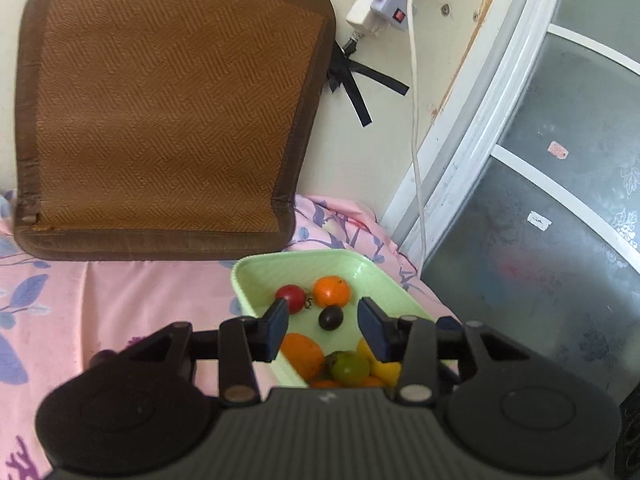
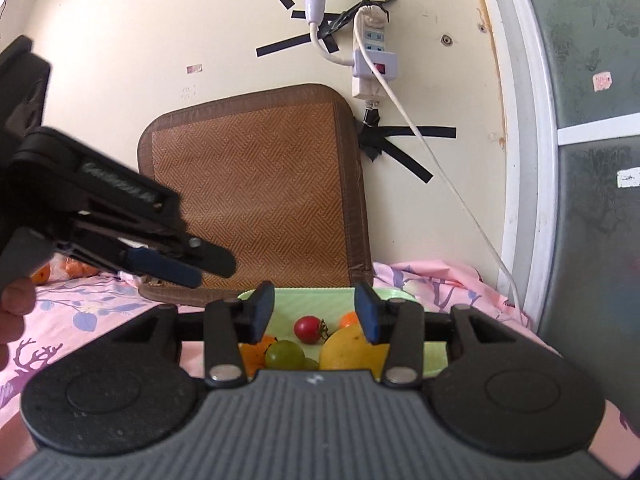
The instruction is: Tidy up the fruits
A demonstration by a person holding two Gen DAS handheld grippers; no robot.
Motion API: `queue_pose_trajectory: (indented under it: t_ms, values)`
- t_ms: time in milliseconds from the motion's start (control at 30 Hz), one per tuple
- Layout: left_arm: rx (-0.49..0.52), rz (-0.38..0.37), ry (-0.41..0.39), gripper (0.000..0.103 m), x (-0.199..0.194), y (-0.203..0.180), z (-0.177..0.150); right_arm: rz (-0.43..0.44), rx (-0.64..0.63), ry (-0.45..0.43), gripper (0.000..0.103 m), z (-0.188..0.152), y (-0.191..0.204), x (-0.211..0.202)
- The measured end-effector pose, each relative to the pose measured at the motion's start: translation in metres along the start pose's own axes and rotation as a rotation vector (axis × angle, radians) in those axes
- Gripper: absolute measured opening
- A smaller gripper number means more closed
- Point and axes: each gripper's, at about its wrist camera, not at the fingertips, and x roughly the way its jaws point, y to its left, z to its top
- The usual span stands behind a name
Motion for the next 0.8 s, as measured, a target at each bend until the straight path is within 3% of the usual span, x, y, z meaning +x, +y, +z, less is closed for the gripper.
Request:
queue_pose_trajectory:
  t_ms: [167,433,600,800]
  values:
    - [0.067,0.155,-0.020,0.042,-0.047,0.018,-0.041,0.020,0.057,-0.023,0.047,0.002,-0.001,-0.006]
    - [0.081,0.337,-0.003,0.042,-0.076,0.058,-0.088,0.133,0.103,0.088,0.047,0.001,0.042,-0.015]
    - [0.018,0.314,-0.049,0.042,-0.087,0.072,-0.091,0.157,0.063,0.111,0.047,-0.005,0.075,-0.016]
    - [0.070,0.297,-0.105,0.047,-0.095,0.062,-0.097,0.163,0.134,0.201,0.049,-0.011,0.079,-0.002]
